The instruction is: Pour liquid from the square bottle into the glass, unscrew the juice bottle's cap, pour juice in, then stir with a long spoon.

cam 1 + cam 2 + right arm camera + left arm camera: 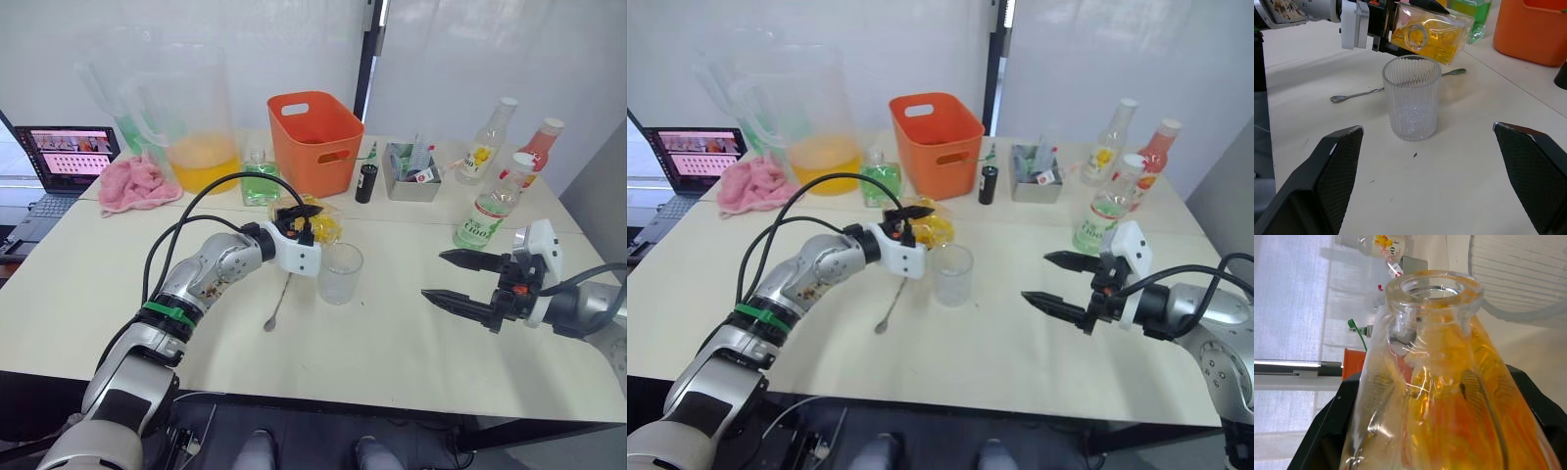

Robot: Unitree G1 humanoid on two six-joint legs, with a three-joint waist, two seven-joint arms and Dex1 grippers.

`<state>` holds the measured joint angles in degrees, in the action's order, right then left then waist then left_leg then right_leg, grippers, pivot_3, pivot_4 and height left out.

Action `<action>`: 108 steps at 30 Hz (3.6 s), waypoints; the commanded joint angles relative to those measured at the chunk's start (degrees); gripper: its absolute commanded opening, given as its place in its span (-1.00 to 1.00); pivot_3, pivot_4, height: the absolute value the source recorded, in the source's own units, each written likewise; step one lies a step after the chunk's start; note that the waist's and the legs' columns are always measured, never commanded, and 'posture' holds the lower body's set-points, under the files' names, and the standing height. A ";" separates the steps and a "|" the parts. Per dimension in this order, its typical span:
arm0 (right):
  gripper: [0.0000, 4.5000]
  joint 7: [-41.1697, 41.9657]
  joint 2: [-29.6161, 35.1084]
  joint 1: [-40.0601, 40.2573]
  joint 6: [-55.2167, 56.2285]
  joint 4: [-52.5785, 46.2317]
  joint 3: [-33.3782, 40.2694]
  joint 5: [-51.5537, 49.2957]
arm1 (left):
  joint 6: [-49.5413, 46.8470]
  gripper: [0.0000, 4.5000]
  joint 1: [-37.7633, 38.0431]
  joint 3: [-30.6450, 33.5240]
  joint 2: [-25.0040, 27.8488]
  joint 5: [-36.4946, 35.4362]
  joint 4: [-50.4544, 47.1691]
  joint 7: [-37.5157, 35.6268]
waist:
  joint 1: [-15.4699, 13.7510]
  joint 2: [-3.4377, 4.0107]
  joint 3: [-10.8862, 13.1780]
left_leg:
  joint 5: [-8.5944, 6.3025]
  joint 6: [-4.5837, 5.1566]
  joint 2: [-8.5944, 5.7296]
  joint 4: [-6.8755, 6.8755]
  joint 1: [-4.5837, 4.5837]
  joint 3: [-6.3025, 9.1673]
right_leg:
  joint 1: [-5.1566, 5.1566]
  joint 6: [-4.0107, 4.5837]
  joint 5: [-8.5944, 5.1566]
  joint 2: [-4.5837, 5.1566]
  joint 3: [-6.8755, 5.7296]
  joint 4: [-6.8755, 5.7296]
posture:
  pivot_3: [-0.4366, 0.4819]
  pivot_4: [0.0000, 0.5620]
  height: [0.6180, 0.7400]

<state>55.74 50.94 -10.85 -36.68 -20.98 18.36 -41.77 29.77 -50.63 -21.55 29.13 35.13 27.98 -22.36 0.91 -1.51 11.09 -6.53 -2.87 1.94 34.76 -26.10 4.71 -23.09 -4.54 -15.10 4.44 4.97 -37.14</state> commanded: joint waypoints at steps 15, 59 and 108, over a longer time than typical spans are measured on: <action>0.99 -0.16 -0.63 -0.75 0.40 -1.78 0.22 -1.07 | 2.07 0.26 -4.41 1.87 -0.10 4.85 -5.11 9.77 | -0.03 0.00 0.00 | 0.00 0.00 0.00 0.01 0.00 0.00 | 0.00 -0.01 0.01 0.00 0.00 -0.01 | -0.05 -0.47 1.00; 0.99 -0.19 0.04 -1.67 -0.87 -1.34 -0.08 -1.13 | 3.18 0.26 -5.67 0.10 -0.17 12.04 -5.74 14.13 | -0.01 0.00 0.00 | 0.00 0.00 -0.01 0.03 0.00 0.00 | 0.00 -0.01 0.02 0.00 0.01 -0.03 | -0.05 -0.47 1.00; 0.99 3.93 -4.18 -12.44 -2.66 2.01 -6.68 -5.34 | -58.11 0.26 -4.11 38.63 -8.21 -42.30 -7.82 6.31 | 1.21 -0.01 0.00 | 0.01 0.01 -0.03 0.18 0.02 0.05 | -0.06 -0.01 0.02 -0.01 0.01 -0.40 | -0.05 -0.47 1.00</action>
<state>59.67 46.44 -23.36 -39.60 -17.31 10.04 -46.16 -30.16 -50.34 15.60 19.88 -4.83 23.50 -15.89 2.11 -1.52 11.10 -6.52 -2.87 1.90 34.94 -26.08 4.76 -23.15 -4.55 -15.08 4.43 4.98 -37.53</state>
